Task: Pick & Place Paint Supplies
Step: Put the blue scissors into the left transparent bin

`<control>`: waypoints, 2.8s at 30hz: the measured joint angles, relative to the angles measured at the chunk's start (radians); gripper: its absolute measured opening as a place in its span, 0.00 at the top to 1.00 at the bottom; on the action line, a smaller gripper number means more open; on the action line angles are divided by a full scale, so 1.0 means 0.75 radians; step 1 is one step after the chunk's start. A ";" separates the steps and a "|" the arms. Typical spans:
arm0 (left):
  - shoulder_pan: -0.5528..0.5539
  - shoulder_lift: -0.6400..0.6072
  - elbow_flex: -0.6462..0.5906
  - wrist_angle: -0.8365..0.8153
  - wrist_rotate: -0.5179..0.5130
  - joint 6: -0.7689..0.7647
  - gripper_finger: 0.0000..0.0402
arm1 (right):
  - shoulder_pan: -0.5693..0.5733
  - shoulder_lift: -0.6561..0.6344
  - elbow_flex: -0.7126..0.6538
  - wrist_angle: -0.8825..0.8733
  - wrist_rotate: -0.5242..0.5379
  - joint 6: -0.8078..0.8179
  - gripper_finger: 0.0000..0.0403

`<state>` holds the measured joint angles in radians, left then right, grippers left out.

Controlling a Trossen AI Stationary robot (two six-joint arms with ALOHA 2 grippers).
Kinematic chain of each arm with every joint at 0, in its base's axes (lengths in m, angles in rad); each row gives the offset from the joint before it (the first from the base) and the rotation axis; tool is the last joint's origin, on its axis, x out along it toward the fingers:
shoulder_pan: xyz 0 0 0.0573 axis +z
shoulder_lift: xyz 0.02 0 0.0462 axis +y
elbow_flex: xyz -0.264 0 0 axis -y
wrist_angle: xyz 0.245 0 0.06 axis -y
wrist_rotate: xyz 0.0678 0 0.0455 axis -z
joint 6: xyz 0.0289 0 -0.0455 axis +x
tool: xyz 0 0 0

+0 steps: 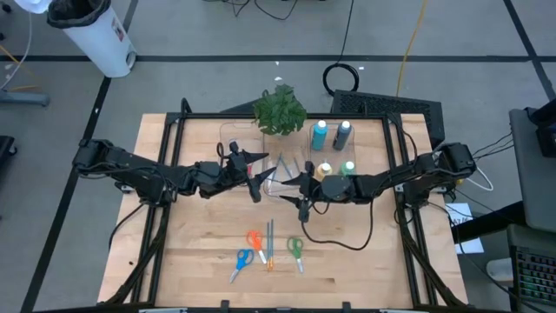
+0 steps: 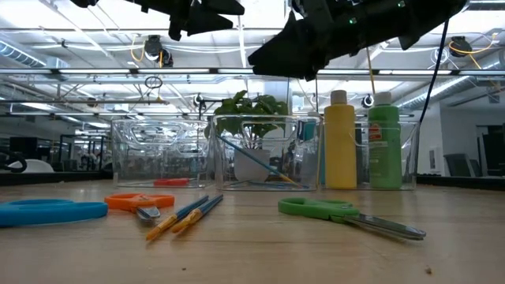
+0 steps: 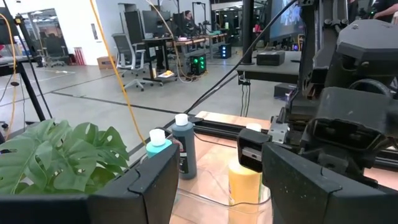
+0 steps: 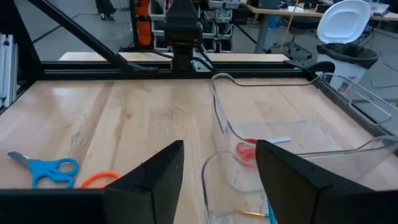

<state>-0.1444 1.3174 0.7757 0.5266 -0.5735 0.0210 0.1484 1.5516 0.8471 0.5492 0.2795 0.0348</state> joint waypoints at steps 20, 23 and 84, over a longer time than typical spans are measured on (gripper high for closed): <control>0.001 0.001 -0.001 -0.052 0.168 -0.059 0.42 | 0.253 -0.095 -0.002 -0.133 -0.444 -0.024 0.52; 0.000 0.002 -0.001 -0.100 0.363 -0.086 0.42 | 0.285 -0.122 -0.001 -0.157 -0.445 -0.029 0.52; -0.396 0.477 0.003 -1.094 0.541 -0.875 0.42 | 0.331 -0.469 -0.051 -0.599 -0.439 -0.062 0.52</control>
<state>-0.4413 1.6749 0.7776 -0.2942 -0.1681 -0.6355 0.3965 1.1999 0.8089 0.1001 -0.0494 -0.0114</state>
